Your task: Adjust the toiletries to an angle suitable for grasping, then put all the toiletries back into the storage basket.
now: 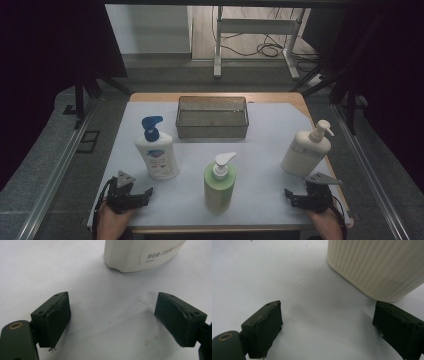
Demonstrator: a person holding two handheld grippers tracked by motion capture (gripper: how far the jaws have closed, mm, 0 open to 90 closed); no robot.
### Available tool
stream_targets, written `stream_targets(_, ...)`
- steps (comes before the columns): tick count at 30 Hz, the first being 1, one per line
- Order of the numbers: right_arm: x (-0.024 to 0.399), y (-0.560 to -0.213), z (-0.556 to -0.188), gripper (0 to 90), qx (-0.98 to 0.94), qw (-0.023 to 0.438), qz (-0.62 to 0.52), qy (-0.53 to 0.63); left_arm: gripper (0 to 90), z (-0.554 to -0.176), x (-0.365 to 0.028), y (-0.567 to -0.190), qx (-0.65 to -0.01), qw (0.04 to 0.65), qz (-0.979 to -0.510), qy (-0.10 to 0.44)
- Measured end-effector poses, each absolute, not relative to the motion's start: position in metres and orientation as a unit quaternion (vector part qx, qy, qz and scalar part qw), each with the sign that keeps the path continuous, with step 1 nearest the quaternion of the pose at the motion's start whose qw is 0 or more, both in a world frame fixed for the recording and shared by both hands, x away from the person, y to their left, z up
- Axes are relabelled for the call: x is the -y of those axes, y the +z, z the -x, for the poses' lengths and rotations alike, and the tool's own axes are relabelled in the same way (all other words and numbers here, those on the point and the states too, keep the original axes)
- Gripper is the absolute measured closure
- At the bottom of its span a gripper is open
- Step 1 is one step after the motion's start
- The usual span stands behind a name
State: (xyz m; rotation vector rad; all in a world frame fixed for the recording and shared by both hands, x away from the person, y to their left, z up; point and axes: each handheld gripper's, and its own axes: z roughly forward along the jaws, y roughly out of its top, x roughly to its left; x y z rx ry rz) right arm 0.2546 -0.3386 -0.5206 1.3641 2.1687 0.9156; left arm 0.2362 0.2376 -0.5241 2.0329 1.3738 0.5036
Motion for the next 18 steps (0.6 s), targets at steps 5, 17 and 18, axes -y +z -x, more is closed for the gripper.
stream_targets(5,0.3386,-0.5206,-0.2546,8.3,-0.779,0.209,-0.490,0.329,13.2,-0.2362,-0.2377,-0.5241,-0.521,0.313,-0.771,0.191)
stream_targets(17,0.3390,-0.5196,-0.2548,8.9,-0.781,0.206,-0.489,0.328,13.1,-0.2363,-0.2377,-0.5241,-0.521,0.313,-0.771,0.190)
stream_targets(18,0.3390,-0.5196,-0.2547,9.0,-0.781,0.206,-0.490,0.329,13.1,-0.2362,-0.2377,-0.5241,-0.521,0.313,-0.771,0.190)
